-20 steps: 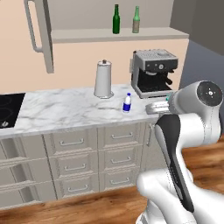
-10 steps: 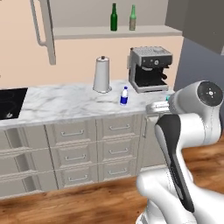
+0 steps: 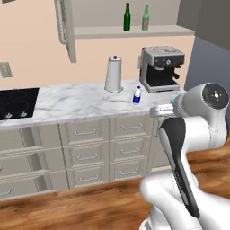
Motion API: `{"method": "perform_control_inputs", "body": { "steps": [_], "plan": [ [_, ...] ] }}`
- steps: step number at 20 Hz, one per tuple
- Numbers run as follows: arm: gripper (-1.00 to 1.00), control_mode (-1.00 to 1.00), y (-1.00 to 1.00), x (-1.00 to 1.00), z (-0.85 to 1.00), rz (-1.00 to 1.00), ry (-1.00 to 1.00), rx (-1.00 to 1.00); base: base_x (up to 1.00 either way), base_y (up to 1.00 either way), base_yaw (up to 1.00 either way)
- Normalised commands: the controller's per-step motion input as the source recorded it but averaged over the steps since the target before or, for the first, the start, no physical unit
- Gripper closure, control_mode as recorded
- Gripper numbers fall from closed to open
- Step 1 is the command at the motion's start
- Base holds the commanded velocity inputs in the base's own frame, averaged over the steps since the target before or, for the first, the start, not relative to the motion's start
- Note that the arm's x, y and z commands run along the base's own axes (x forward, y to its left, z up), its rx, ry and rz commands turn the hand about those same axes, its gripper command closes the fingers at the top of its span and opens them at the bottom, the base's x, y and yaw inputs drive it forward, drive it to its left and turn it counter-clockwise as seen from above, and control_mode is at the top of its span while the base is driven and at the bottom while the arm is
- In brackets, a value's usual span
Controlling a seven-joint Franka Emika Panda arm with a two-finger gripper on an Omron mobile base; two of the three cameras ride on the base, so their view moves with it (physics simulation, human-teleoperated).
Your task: Sort all alcoholic drinks to one cabinet, and non-alcoholic drinks to the other.
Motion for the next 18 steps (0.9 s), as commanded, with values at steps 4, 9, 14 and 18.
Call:
{"method": "perform_control_inputs", "body": {
  "steps": [4, 9, 14, 18],
  "plan": [
    [1.0, 1.0, 0.0, 0.0, 0.0, 0.0, 0.0, 0.0, -0.33, 0.46, 0.0],
    [1.0, 1.0, 0.0, 0.0, 0.0, 0.0, 0.0, 0.0, -0.35, 0.46, 0.0],
    [1.0, 1.0, 0.0, 0.0, 0.0, 0.0, 0.0, 0.0, -0.33, 0.49, 0.01],
    [1.0, 1.0, 0.0, 0.0, 0.0, 0.0, 0.0, 0.0, -0.33, 0.49, 0.03]
  ]
}}
